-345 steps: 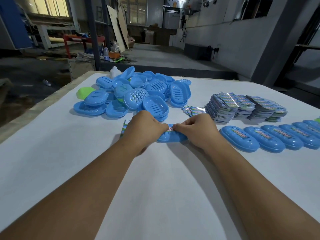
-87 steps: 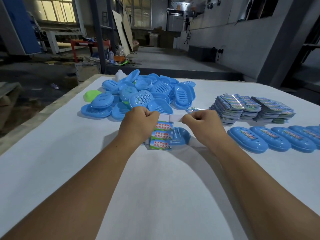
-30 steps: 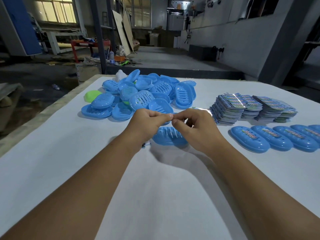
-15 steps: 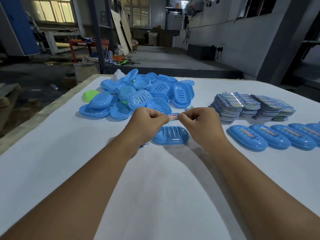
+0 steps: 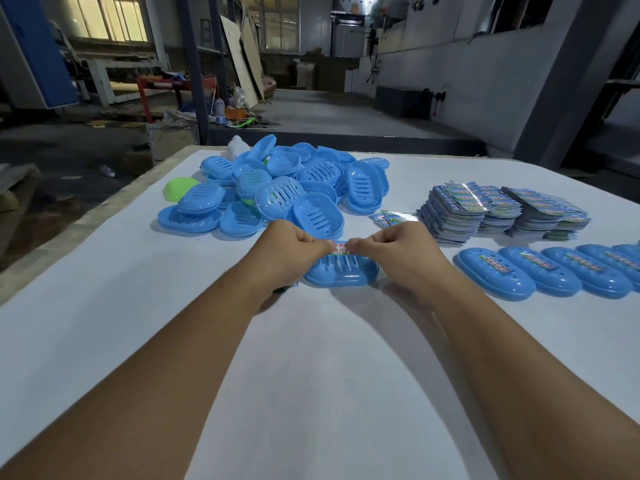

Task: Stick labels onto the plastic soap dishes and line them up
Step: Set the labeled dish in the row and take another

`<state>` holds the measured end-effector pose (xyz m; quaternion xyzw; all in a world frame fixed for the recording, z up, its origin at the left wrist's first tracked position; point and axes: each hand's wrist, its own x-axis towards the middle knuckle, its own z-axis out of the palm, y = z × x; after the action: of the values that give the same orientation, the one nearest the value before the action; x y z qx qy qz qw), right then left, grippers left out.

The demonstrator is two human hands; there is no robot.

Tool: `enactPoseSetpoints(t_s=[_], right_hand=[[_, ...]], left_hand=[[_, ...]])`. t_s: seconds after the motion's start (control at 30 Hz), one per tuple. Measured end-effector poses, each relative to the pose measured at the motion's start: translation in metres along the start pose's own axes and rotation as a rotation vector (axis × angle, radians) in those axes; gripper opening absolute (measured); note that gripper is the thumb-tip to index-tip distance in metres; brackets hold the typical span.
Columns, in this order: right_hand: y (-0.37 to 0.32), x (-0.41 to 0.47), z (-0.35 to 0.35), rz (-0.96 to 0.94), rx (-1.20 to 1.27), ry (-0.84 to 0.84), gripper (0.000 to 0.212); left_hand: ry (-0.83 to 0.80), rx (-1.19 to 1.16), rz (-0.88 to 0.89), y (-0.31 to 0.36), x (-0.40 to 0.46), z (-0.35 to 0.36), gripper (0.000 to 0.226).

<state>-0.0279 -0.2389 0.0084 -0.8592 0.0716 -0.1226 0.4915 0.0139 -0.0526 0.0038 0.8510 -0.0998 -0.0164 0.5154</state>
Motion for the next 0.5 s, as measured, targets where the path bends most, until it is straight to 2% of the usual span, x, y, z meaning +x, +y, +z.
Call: enactPoseSetpoints(t_s=[0.17, 0.5], right_hand=[[0.0029, 0.0023, 0.0020, 0.060, -0.055, -0.018, 0.035], [0.0025, 0.0032, 0.0031, 0.080, -0.078, -0.021, 0.032]], left_hand=[[0.008, 0.079, -0.009, -0.0042, 0.0040, 0.0019, 0.050], [0.015, 0.200, 0.002, 0.0002, 0.0001, 0.0017, 0.034]])
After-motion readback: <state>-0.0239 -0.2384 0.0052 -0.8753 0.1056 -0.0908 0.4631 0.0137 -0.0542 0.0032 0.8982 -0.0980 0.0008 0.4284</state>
